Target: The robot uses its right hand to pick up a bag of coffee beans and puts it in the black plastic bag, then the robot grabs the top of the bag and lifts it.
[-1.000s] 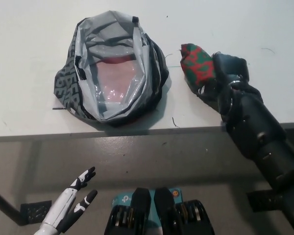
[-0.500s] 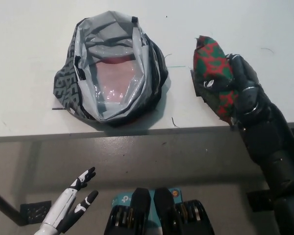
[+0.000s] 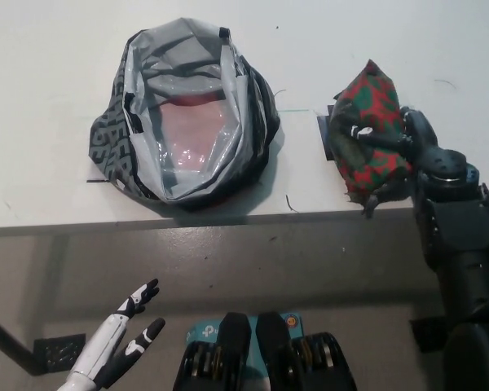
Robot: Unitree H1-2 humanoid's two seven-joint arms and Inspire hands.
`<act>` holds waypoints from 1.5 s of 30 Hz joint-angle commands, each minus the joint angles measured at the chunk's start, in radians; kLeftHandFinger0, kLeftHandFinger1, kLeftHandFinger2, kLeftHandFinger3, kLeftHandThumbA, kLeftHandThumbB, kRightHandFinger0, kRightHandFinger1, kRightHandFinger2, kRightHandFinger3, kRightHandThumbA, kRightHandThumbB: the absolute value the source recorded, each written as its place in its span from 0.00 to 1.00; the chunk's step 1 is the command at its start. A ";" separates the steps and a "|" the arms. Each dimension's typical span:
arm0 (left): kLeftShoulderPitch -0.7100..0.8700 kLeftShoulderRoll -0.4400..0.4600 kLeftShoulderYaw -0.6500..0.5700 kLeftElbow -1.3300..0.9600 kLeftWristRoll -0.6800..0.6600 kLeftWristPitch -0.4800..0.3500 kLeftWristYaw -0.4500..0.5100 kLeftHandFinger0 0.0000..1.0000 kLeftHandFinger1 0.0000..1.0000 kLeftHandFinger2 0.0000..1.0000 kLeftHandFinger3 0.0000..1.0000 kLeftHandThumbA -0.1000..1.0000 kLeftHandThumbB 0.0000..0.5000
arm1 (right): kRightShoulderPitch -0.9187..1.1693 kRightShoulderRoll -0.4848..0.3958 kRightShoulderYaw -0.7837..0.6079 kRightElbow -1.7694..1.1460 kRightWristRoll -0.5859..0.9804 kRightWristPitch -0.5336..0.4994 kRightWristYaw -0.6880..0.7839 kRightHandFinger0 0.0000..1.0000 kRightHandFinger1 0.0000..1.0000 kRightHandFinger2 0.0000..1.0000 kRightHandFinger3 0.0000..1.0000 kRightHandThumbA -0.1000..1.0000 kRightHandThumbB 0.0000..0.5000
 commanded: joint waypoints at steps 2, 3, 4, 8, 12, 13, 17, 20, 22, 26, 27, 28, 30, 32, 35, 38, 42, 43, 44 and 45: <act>-0.031 0.015 0.010 -0.026 0.007 -0.013 -0.013 1.00 1.00 1.00 1.00 0.96 0.33 | -0.218 0.066 -0.248 -0.284 0.583 0.139 0.160 0.00 0.15 0.55 0.86 0.00 0.13; -0.031 0.015 0.010 -0.025 0.006 -0.012 -0.013 1.00 1.00 1.00 1.00 0.96 0.33 | -0.220 0.066 -0.248 -0.288 0.589 0.139 0.159 0.00 0.14 0.54 0.87 0.00 0.13; -0.031 0.015 0.009 -0.025 0.005 -0.011 -0.014 1.00 1.00 1.00 1.00 0.96 0.32 | -0.223 0.068 -0.245 -0.295 0.596 0.139 0.153 0.00 0.16 0.56 0.87 0.00 0.13; -0.029 0.017 0.009 -0.028 0.006 -0.013 -0.015 1.00 1.00 1.00 1.00 0.95 0.31 | -0.233 0.075 -0.223 -0.341 0.614 0.139 0.146 0.00 0.18 0.58 0.93 0.00 0.13; -0.029 0.017 0.009 -0.028 0.009 -0.014 -0.014 1.00 1.00 1.00 1.00 0.95 0.30 | -0.250 0.073 -0.182 -0.390 0.637 0.139 0.130 0.00 0.18 0.60 0.93 0.00 0.17; -0.029 0.017 0.009 -0.027 0.012 -0.015 -0.012 1.00 1.00 1.00 1.00 0.95 0.31 | -0.252 0.073 -0.173 -0.402 0.633 0.139 0.126 0.00 0.19 0.61 0.91 0.00 0.17; -0.030 0.021 0.006 -0.027 0.015 -0.013 -0.017 1.00 1.00 1.00 1.00 0.97 0.33 | -0.277 0.075 -0.135 -0.457 0.656 0.139 0.063 0.00 0.26 0.68 0.77 0.00 0.22; -0.032 0.021 0.006 -0.024 0.014 -0.015 -0.019 1.00 1.00 1.00 1.00 0.96 0.33 | -0.293 0.073 -0.114 -0.479 0.685 0.139 0.048 0.00 0.26 0.68 0.79 0.00 0.22; -0.032 0.021 0.008 -0.027 0.013 -0.012 -0.019 1.00 1.00 1.00 1.00 0.96 0.33 | -0.307 0.073 -0.103 -0.487 0.699 0.139 0.057 0.00 0.27 0.68 0.80 0.00 0.21; -0.036 0.023 0.008 -0.025 0.016 -0.007 -0.020 1.00 1.00 1.00 1.00 0.95 0.35 | -0.342 0.074 -0.050 -0.510 0.718 0.139 0.039 0.00 0.29 0.69 0.86 0.00 0.21; -0.036 0.022 0.008 -0.025 0.016 -0.004 -0.020 1.00 1.00 1.00 1.00 0.95 0.35 | -0.346 0.074 -0.036 -0.517 0.715 0.139 0.038 0.08 0.40 0.79 0.94 0.00 0.39; -0.037 0.021 0.007 -0.023 0.013 -0.005 -0.022 1.00 1.00 1.00 1.00 0.95 0.35 | -0.360 0.082 -0.019 -0.523 0.716 0.139 0.027 0.00 0.31 0.70 0.85 0.00 0.25; -0.037 0.022 0.005 -0.020 0.017 -0.009 -0.022 1.00 1.00 1.00 1.00 0.95 0.35 | -0.378 0.096 0.008 -0.527 0.721 0.139 0.007 0.00 0.32 0.74 0.83 0.00 0.25; -0.035 0.023 0.003 -0.022 0.024 -0.011 -0.020 1.00 1.00 1.00 1.00 0.95 0.33 | -0.392 0.104 0.037 -0.517 0.714 0.139 0.006 0.00 0.33 0.75 0.81 0.00 0.22; -0.036 0.025 0.001 -0.026 0.025 -0.004 -0.026 1.00 1.00 1.00 1.00 0.95 0.34 | -0.410 0.109 0.072 -0.494 0.707 0.139 0.006 0.00 0.33 0.74 0.79 0.00 0.18; -0.037 0.024 0.002 -0.033 0.021 0.006 -0.029 1.00 1.00 1.00 1.00 0.94 0.34 | -0.436 0.120 0.094 -0.457 0.700 0.139 0.003 0.00 0.32 0.72 0.79 0.00 0.20; -0.050 0.028 -0.002 -0.029 0.040 -0.003 -0.025 1.00 1.00 1.00 1.00 0.96 0.35 | -0.477 0.152 0.111 -0.384 0.652 0.139 -0.017 0.00 0.30 0.72 0.75 0.00 0.26; -0.051 0.028 -0.002 -0.028 0.040 -0.005 -0.025 1.00 1.00 1.00 1.00 0.96 0.35 | -0.481 0.157 0.112 -0.373 0.644 0.139 -0.019 0.00 0.30 0.72 0.74 0.00 0.26; -0.052 0.029 -0.002 -0.028 0.044 -0.008 -0.024 1.00 1.00 1.00 1.00 0.96 0.35 | -0.484 0.162 0.116 -0.359 0.630 0.139 -0.013 0.00 0.31 0.72 0.71 0.00 0.27; -0.053 0.030 -0.002 -0.028 0.046 -0.008 -0.025 1.00 1.00 1.00 1.00 0.96 0.35 | -0.486 0.166 0.127 -0.335 0.608 0.136 -0.007 0.00 0.32 0.72 0.76 0.00 0.29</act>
